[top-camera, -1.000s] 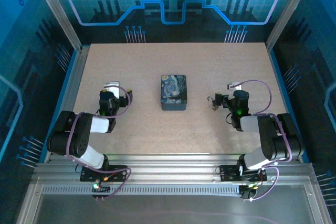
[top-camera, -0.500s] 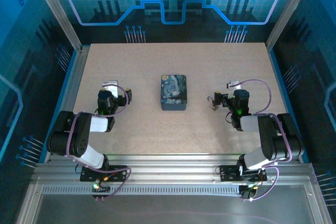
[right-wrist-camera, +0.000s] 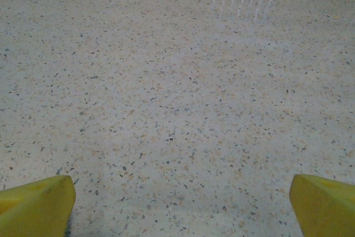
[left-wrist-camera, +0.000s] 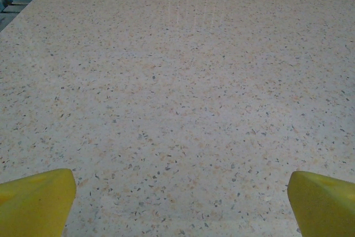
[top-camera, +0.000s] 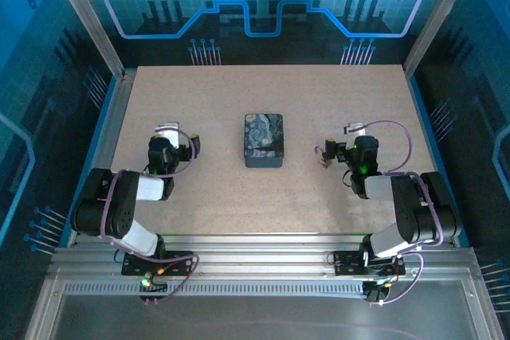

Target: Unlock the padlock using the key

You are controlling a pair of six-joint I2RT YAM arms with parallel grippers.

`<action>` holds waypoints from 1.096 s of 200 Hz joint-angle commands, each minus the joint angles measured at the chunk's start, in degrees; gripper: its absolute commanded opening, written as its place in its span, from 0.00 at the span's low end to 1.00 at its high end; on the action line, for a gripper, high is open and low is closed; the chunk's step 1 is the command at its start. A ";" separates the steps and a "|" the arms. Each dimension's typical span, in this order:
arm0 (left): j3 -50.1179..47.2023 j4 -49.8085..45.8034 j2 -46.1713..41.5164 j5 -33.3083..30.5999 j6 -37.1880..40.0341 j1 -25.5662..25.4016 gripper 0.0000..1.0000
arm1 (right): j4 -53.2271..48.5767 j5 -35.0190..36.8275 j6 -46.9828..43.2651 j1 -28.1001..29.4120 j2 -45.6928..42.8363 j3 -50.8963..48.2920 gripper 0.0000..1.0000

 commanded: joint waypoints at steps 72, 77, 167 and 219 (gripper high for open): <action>0.95 0.65 0.10 2.43 -0.63 0.33 0.99 | 2.57 0.24 -0.79 0.40 0.16 1.20 1.00; 0.91 0.63 0.05 2.54 -0.62 0.33 0.99 | 2.57 0.20 -0.72 0.44 0.16 1.19 1.00; 0.87 0.71 -0.01 3.06 -0.32 0.33 0.99 | 2.57 0.21 -0.77 0.39 0.16 1.21 1.00; 0.98 0.32 0.03 3.31 -0.39 0.40 0.99 | 2.57 0.21 -0.75 0.39 0.16 1.21 1.00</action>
